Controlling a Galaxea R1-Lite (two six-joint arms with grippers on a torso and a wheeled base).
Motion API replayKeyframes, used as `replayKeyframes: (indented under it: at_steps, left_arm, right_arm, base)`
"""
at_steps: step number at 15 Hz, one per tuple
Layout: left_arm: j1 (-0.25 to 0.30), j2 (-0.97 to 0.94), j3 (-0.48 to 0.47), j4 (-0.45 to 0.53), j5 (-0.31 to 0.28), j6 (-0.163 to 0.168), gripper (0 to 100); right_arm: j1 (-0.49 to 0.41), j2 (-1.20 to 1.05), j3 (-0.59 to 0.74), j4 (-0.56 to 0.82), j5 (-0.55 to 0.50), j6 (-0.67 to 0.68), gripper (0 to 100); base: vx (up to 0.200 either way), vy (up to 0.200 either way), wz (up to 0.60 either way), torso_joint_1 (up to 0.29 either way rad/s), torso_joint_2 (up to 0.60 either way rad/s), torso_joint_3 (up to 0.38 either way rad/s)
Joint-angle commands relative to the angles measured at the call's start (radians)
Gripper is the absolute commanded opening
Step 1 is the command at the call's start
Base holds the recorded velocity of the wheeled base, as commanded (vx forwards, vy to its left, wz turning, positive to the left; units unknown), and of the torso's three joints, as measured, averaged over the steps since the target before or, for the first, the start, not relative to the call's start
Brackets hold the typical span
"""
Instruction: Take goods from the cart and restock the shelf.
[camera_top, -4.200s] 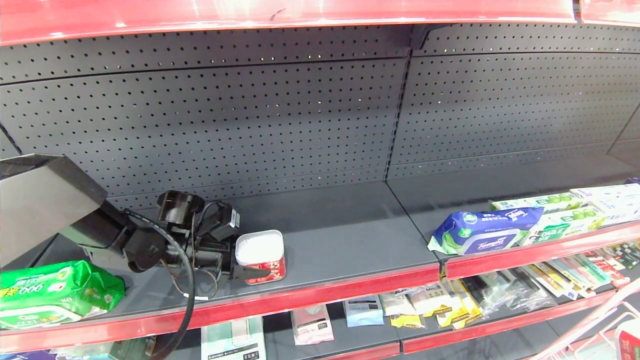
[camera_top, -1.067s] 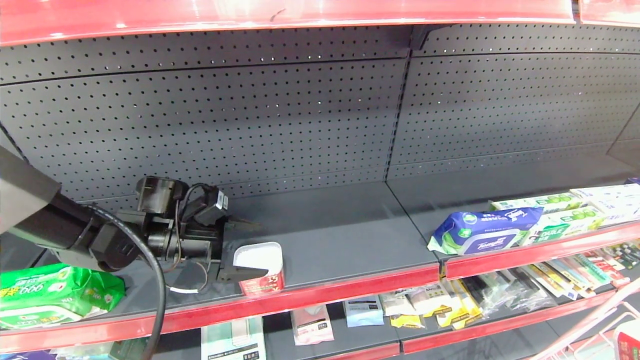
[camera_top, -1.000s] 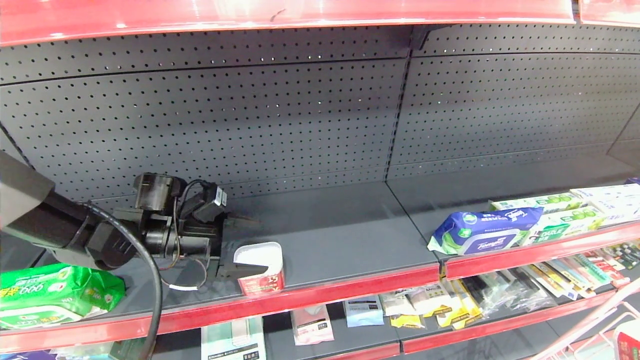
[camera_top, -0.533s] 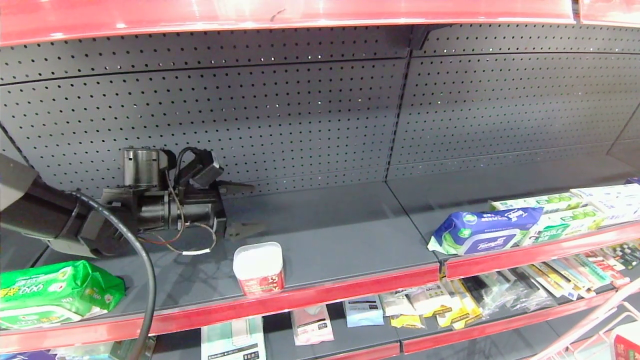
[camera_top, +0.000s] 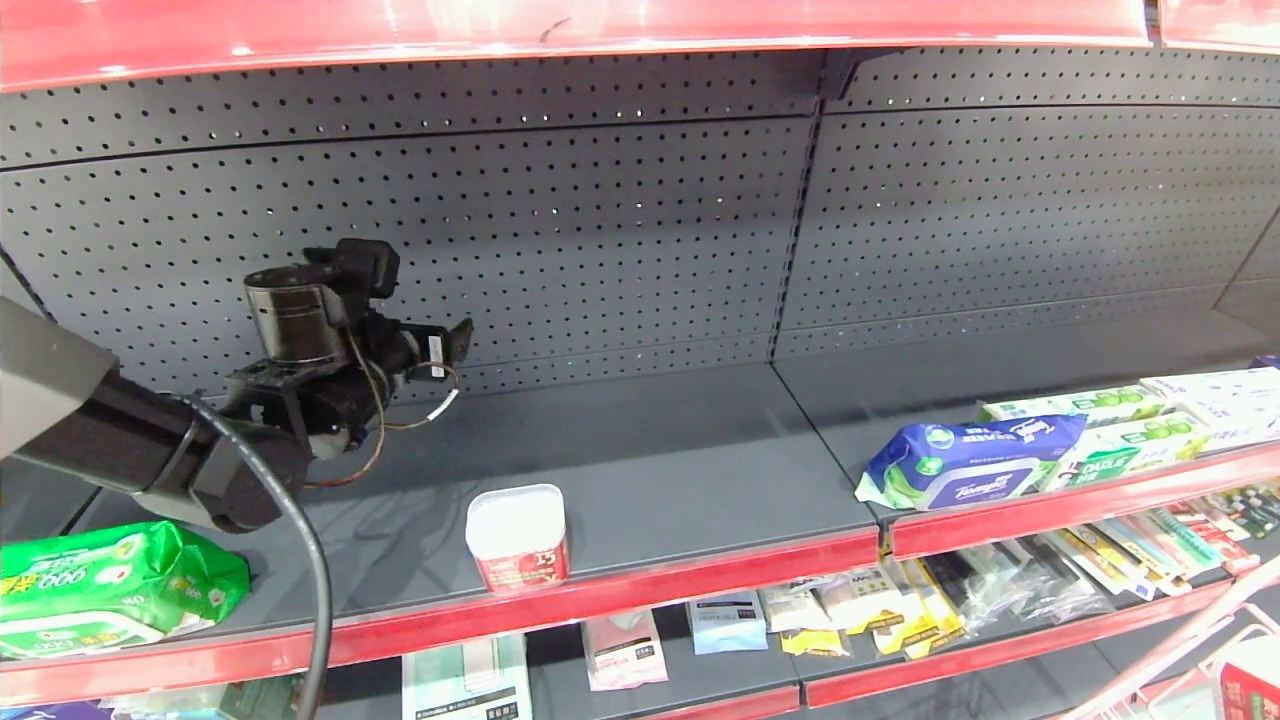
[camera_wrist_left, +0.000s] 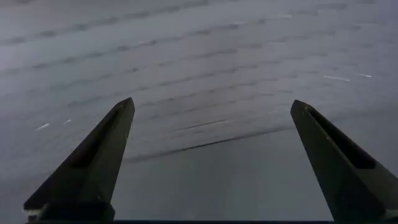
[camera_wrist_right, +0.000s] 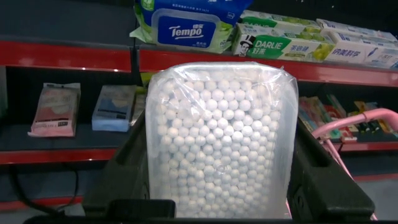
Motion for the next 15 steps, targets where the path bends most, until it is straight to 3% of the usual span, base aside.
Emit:
replayKeyframes:
  at_steps: [1,2,6,8,9,11,14,15]
  left_arm:
    - [-0.012,-0.153,0.105,0.039,0.026,-0.007,100]
    - [-0.012,-0.215,0.15,0.066,0.009,-0.01,100]
    - [-0.009,-0.609,0.476,0.172,-0.155,-0.01,100]
    - [-0.009,-0.827,0.582,0.295,-0.22,-0.01,100]
    - [-0.009,-0.976,0.611,0.427,-0.261,-0.007,100]
    - [-0.009,-1.192,0.591,0.686,-0.283,-0.004,100]
    - [-0.012,-1.554,0.466,1.192,-0.349,-0.004,100]
    - [-0.012,-1.595,0.456,1.249,-0.35,-0.01,100]
  right_arm:
    - [0.0,0.095,-0.049,-0.001,0.018,0.016,0]
    - [0.0,0.141,-0.08,-0.003,0.018,0.025,0]
    - [0.0,0.369,-0.224,-0.004,0.021,0.025,0]
    - [-0.003,0.438,-0.248,-0.004,0.022,0.026,0]
    - [0.0,0.468,-0.262,-0.003,0.022,0.022,0]
    - [0.002,0.523,-0.288,-0.001,0.056,0.02,0]
    - [0.0,0.641,-0.382,-0.003,0.131,0.016,0]
    - [0.0,0.667,-0.399,-0.003,0.134,0.016,0]
  base:
    - [0.0,0.0,0.0,0.0,0.0,0.0]
    - [0.0,0.0,0.0,0.0,0.0,0.0]
    - [0.0,0.0,0.0,0.0,0.0,0.0]
    - [0.0,0.0,0.0,0.0,0.0,0.0]
    - [0.0,0.0,0.0,0.0,0.0,0.0]
    - [0.0,0.0,0.0,0.0,0.0,0.0]
    - [0.0,0.0,0.0,0.0,0.0,0.0]
    - [0.0,0.0,0.0,0.0,0.0,0.0]
